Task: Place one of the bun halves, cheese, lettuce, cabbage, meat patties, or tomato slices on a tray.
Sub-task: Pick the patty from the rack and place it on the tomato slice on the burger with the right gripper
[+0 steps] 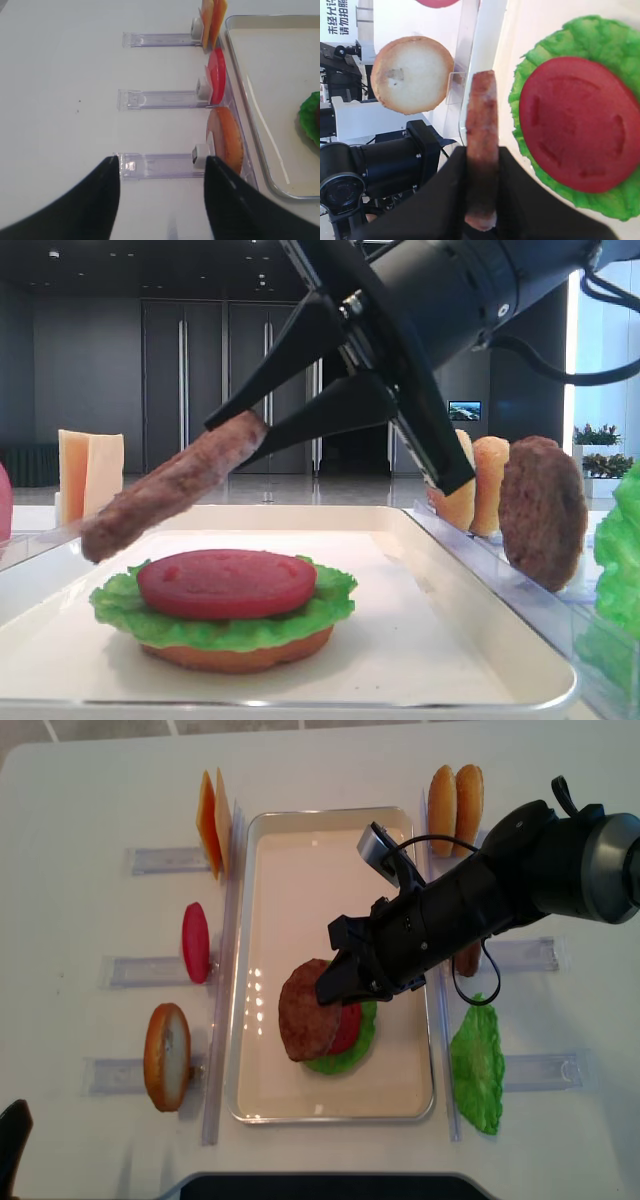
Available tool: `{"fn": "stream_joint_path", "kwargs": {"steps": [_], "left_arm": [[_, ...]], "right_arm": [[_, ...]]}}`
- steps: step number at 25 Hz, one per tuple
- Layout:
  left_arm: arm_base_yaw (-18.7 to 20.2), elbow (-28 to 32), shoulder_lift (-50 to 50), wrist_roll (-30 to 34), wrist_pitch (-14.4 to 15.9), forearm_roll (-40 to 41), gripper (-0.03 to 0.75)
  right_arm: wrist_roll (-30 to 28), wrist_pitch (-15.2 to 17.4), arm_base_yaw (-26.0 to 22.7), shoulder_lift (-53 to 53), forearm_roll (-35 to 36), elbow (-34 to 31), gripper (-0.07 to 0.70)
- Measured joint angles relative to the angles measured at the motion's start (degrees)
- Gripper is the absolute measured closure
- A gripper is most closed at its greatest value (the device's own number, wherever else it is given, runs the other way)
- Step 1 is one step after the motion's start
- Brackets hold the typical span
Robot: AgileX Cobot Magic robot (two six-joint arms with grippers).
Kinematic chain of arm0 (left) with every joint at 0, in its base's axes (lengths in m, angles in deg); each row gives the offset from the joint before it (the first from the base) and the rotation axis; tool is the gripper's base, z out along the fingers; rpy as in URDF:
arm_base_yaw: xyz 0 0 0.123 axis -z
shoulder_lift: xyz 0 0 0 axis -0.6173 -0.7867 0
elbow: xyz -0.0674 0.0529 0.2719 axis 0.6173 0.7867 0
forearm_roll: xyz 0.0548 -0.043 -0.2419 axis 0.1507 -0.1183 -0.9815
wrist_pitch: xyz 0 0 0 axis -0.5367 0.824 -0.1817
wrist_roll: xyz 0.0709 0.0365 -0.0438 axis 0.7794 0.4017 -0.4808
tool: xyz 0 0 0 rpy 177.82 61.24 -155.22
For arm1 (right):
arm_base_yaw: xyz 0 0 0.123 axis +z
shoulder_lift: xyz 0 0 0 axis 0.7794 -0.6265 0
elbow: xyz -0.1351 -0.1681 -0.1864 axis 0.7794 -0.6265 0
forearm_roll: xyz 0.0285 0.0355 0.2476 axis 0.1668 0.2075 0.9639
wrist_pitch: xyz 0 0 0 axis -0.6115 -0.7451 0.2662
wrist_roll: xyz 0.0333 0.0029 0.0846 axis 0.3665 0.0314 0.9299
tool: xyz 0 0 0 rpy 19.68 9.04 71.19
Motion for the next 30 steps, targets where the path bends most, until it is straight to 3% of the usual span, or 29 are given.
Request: {"fn": "stream_joint_path", "kwargs": {"steps": [9, 30], "left_arm": [[0.0, 0.0, 0.0, 0.0, 0.0, 0.0, 0.172], [0.0, 0.0, 0.0, 0.0, 0.0, 0.0, 0.162]], "right_arm": [[-0.1, 0.4, -0.2, 0.0, 0.0, 0.0, 0.491], [-0.3, -0.1, -1.0, 0.0, 0.0, 0.0, 0.492]]}}
